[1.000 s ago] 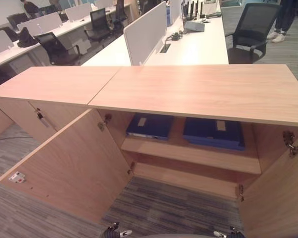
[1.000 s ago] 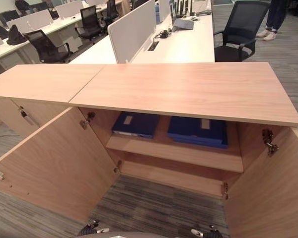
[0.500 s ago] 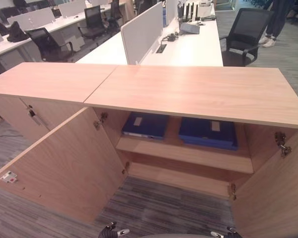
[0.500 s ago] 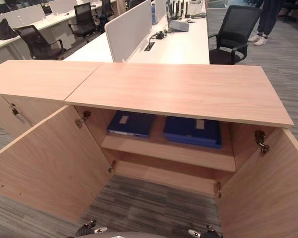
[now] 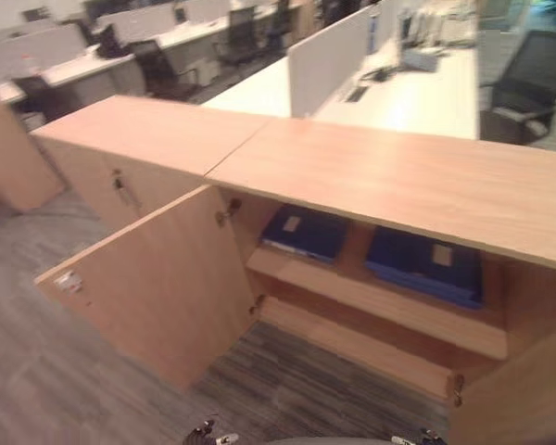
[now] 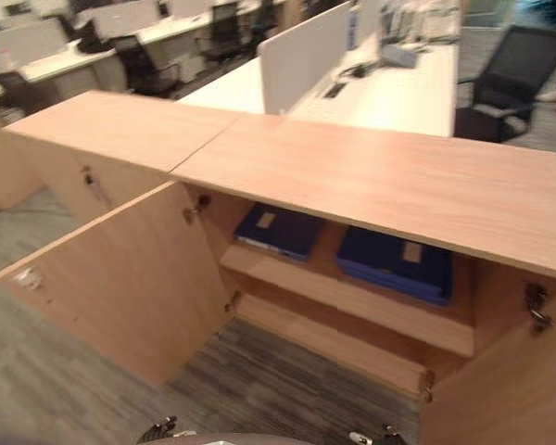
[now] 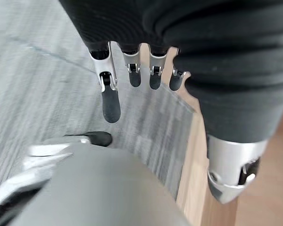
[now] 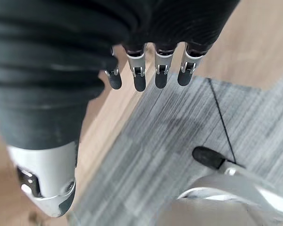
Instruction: Put the empty folder in the office cabinet
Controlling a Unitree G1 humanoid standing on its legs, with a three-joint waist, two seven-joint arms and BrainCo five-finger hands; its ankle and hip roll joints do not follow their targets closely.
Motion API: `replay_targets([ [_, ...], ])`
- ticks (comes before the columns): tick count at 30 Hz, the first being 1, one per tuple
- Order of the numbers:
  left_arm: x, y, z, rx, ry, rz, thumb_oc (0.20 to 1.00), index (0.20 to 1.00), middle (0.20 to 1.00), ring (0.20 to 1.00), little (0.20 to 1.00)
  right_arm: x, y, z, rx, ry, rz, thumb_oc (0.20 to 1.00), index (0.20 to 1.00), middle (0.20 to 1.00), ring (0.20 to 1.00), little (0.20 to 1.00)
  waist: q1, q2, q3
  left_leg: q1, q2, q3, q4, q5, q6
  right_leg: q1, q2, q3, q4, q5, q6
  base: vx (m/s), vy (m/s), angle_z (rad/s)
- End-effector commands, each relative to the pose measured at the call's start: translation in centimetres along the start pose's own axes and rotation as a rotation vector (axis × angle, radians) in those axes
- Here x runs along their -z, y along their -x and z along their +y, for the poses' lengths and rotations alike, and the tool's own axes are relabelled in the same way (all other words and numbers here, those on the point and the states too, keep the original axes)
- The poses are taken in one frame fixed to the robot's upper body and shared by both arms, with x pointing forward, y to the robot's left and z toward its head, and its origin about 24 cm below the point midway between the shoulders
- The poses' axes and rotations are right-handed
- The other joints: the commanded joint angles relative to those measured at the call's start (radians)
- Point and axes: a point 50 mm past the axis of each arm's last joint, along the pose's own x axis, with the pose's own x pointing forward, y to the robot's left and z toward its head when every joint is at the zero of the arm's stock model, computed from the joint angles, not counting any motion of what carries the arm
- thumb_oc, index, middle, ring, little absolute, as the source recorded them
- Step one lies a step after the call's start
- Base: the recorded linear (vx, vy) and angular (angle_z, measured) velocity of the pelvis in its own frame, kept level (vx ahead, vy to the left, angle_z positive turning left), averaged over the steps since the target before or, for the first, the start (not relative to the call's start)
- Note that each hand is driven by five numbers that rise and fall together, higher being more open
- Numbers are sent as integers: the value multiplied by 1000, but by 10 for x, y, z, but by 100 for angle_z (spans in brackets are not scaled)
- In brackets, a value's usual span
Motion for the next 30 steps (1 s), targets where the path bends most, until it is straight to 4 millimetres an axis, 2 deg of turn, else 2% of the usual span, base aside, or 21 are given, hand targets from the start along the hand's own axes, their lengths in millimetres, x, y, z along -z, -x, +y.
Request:
replay_targets([
  [1, -50, -10, 22, -73, 53, -130, 1000, 1000, 1000, 1000, 1000, -33, -6, 1, 10, -59, -97, 1000, 1000, 1000, 1000, 1000, 15, -56, 73, -50, 10, 97, 41, -28, -50, -58, -125, -4, 31, 46, 103, -214, 142, 63],
  [2, -58, -11, 21, -73, 74, -154, 1000, 1000, 1000, 1000, 1000, -41, -8, -2, 18, -59, -117, 1000, 1000, 1000, 1000, 1000, 2, -61, 77, -70, 45, 220, 81, -29, -50, -68, -146, -29, 33, 54, 111, -191, 164, 51],
  [3, -62, -12, 21, -71, 90, -171, 1000, 1000, 1000, 1000, 1000, -47, -9, -4, 23, -49, -131, 1000, 1000, 1000, 1000, 1000, -14, -66, 78, -62, 108, 368, 110, -29, -48, -70, -162, -61, 36, 59, 116, -140, 152, 110],
  [4, -63, -11, 22, -71, 98, -176, 1000, 1000, 1000, 1000, 1000, -49, -9, -3, 24, -39, -132, 1000, 1000, 1000, 1000, 1000, -22, -67, 72, -59, 154, 461, 124, -17, -47, -76, -168, -81, 37, 63, 115, -68, 82, 102],
  [5, -62, -11, 22, -71, 99, -175, 1000, 1000, 1000, 1000, 1000, -49, -9, -3, 23, -38, -132, 1000, 1000, 1000, 1000, 1000, -17, -66, 76, -50, 159, 467, 126, -22, -51, -71, -164, -75, 36, 61, 114, -7, 112, 119],
  [6, -52, -10, 25, -81, 93, -148, 1000, 1000, 1000, 1000, 1000, -47, -9, -1, 17, -39, -118, 1000, 1000, 1000, 1000, 1000, -14, -61, 62, -29, 198, 524, 125, -5, -66, -52, -166, -94, 39, 60, 113, 60, 109, 73],
  [10, -38, -7, 30, -95, 66, -99, 1000, 1000, 1000, 1000, 1000, -47, -9, 7, -7, -76, -117, 1000, 1000, 1000, 1000, 1000, 0, -65, 36, -1, 210, 516, 87, 3, -73, -11, -188, -147, 53, 58, 123, 59, 174, 97],
  [11, -36, -7, 31, -91, 32, -88, 1000, 1000, 1000, 1000, 1000, -48, -9, 10, -16, -84, -118, 1000, 1000, 1000, 1000, 1000, 21, -73, 28, 0, 168, 482, 49, -12, -54, -18, -221, -166, 86, 71, 134, 29, 337, 117],
  [14, -37, -6, 33, -85, -23, -88, 1000, 1000, 1000, 1000, 1000, -50, -10, 12, -15, -126, -107, 1000, 1000, 1000, 1000, 1000, 58, -94, 31, -13, 83, 433, 57, -61, -3, -11, -298, -201, 165, 94, 163, 122, 413, 127],
  [15, -38, -6, 36, -94, -24, -92, 1000, 1000, 1000, 1000, 1000, -51, -10, 13, -21, -135, -108, 1000, 1000, 1000, 1000, 1000, 62, -103, 36, -5, 49, 412, 48, -75, 18, -28, -340, -201, 233, 141, 173, 128, 370, 89],
  [17, -39, -5, 43, -114, -7, -95, 1000, 1000, 1000, 1000, 1000, -59, -10, 17, -31, -134, -126, 1000, 1000, 1000, 1000, 1000, 70, -105, 48, 9, 26, 416, 30, -83, 39, -73, -379, -184, 341, 197, 186, 93, 268, 68],
  [18, -44, -5, 50, -132, -1, -106, 1000, 1000, 1000, 1000, 1000, -61, -10, 20, -43, -143, -133, 1000, 1000, 1000, 1000, 1000, 67, -100, 61, 15, 20, 392, 25, -84, 48, -114, -354, -118, 394, 195, 185, 224, 294, 14],
  [19, -48, -5, 50, -125, -9, -121, 1000, 1000, 1000, 1000, 1000, -58, -10, 18, -41, -158, -131, 1000, 1000, 1000, 1000, 1000, 35, -82, 54, 26, 5, 322, 11, -84, 53, -165, -186, 65, 321, 38, 138, 197, 219, -6],
  [20, -48, -5, 50, -125, -9, -121, 1000, 1000, 1000, 1000, 1000, -58, -10, 18, -41, -158, -131, 1000, 1000, 1000, 1000, 1000, 35, -81, 53, 25, 6, 322, 11, -83, 53, -166, -185, 65, 320, 39, 137, 208, 153, 33],
  [21, -50, -6, 50, -124, -15, -125, 1000, 1000, 1000, 1000, 1000, -57, -10, 17, -34, -169, -130, 1000, 1000, 1000, 1000, 1000, 26, -83, 55, 33, -10, 298, 7, -87, 55, -161, -136, 105, 262, 13, 122, 119, 37, 62],
  [22, -50, -6, 50, -122, -29, -125, 1000, 1000, 1000, 1000, 1000, -55, -10, 15, -32, -168, -121, 1000, 1000, 1000, 1000, 1000, 20, -83, 53, 39, -26, 272, 6, -91, 58, -165, -114, 131, 230, 3, 108, 136, 21, 88],
  [23, -52, -6, 51, -125, -27, -128, 1000, 1000, 1000, 1000, 1000, -56, -10, 14, -27, -174, -122, 1000, 1000, 1000, 1000, 1000, 17, -85, 49, 39, -34, 257, 2, -91, 58, -163, -106, 147, 209, 7, 112, 193, -40, 112],
  [24, -50, -6, 50, -130, -21, -121, 1000, 1000, 1000, 1000, 1000, -50, -10, 15, -32, -174, -105, 1000, 1000, 1000, 1000, 1000, -3, -88, 40, 50, -48, 221, 2, -104, 61, -162, -85, 208, 164, 28, 111, 133, -56, 100],
  [30, -39, -6, 43, -115, -35, -91, 1000, 1000, 1000, 1000, 1000, -38, -9, 14, -34, -138, -71, 1000, 1000, 1000, 1000, 1000, -6, -88, 17, 66, -52, 209, 2, -114, 58, -109, -93, 201, 91, 48, 112, 97, -27, 38],
])
